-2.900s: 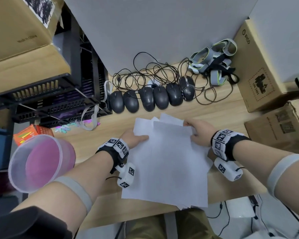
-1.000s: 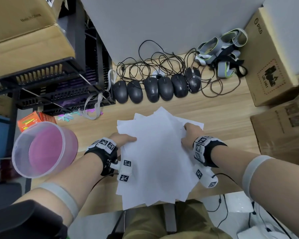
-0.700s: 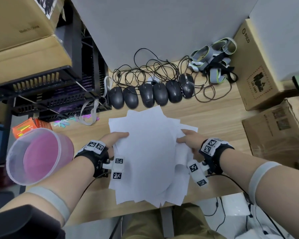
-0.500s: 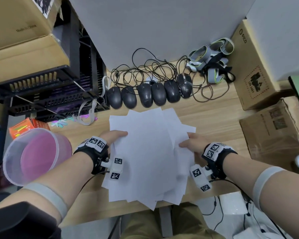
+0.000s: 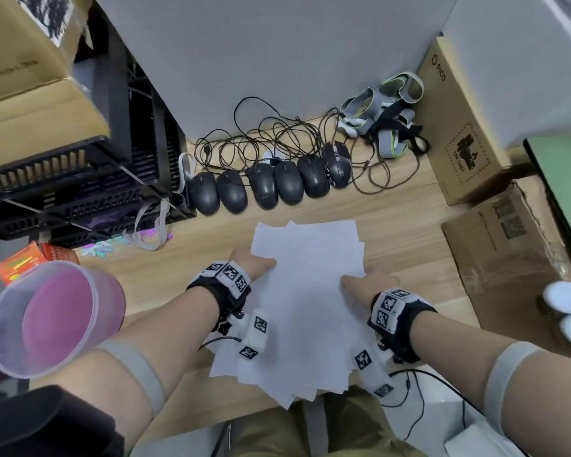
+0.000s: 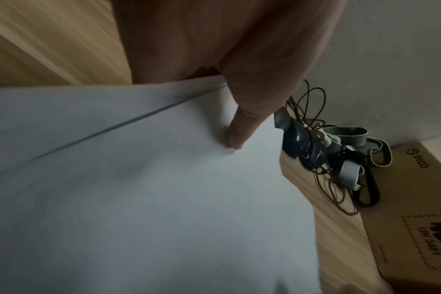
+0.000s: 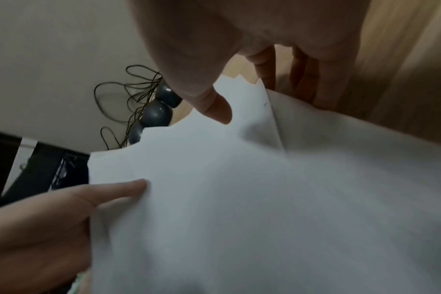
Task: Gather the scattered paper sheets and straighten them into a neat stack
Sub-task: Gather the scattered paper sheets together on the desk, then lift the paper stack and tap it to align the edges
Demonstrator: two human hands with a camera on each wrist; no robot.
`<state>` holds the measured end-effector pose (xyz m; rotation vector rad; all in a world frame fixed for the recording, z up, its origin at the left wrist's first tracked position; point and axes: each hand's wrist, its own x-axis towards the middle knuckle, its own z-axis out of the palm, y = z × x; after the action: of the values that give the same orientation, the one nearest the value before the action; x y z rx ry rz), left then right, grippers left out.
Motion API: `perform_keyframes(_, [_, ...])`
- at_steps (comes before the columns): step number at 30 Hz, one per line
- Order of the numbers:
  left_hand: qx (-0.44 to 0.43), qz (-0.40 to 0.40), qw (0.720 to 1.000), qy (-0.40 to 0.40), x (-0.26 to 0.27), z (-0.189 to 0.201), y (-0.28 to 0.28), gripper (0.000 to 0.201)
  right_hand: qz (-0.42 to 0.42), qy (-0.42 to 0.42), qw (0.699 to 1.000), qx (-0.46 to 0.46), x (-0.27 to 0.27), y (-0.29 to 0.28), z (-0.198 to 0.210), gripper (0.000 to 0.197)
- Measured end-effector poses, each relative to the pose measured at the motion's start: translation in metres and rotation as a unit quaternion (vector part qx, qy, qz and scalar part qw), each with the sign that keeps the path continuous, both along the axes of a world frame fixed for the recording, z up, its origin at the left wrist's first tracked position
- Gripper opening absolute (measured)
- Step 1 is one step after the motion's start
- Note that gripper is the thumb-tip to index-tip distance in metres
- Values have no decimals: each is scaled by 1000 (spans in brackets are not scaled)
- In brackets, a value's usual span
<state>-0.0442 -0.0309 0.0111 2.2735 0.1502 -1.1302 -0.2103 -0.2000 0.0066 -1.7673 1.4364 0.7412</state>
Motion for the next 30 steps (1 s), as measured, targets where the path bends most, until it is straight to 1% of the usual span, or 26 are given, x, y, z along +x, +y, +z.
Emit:
perform_keyframes(2, [-2,5,1000,0,-2,-3,-6,41,-23,-16,999,34,4,1,-3,66])
perform_keyframes(4, [-3,20,1000,1,-4,-7,-8,41,-65,-41,995,56,8,6,-6,71])
perform_keyframes(6, [-7,23,1000,8,-4,-10,-8,42,-115,-67,989,62,10,8,-7,68])
perform_keyframes(7, [-3,21,1000,15,-4,-10,-6,44,-124,-69,988,67,12,10,-6,62])
perform_keyframes(9, [-1,21,999,30,-2,-13,-2,52,-83,-65,990,96,14,8,-2,49])
perform_keyframes(10, [0,24,999,34,0,-14,1,57,-52,-72,990,108,15,7,-1,46])
perform_keyframes(11, [3,30,999,35,1,-13,5,65,-30,-95,989,113,17,5,1,43])
perform_keyframes(13, [0,42,998,46,5,-10,14,81,-11,-178,977,115,21,1,13,28])
perform_keyframes(14, [-10,47,997,53,9,-8,18,81,-2,-213,970,113,25,-2,21,19])
perform_keyframes(15, [-28,51,996,65,12,-2,21,74,6,-241,965,107,30,-5,30,15])
perform_keyframes(17, [-85,73,988,106,19,11,25,56,6,-286,954,96,42,-14,47,16])
perform_keyframes(18, [-118,83,983,114,24,20,27,50,-2,-313,945,96,48,-20,57,24])
perform_keyframes(20, [-181,99,974,89,37,36,28,43,-13,-363,926,102,60,-31,73,46])
perform_keyframes(21, [-204,99,972,66,42,46,29,44,-4,-393,913,111,65,-35,83,47])
perform_keyframes(23, [-255,103,961,40,53,68,30,58,20,-443,885,140,75,-39,104,37])
perform_keyframes(24, [-281,107,953,34,57,78,29,62,23,-460,876,142,78,-42,112,36])
perform_keyframes(26, [-323,120,939,8,63,93,27,59,21,-497,859,122,84,-42,123,38])
perform_keyframes(28, [-350,146,925,-29,65,106,24,59,18,-518,851,90,86,-42,125,38])
perform_keyframes(30, [-366,164,914,-64,63,110,23,68,21,-509,858,68,84,-39,120,34])
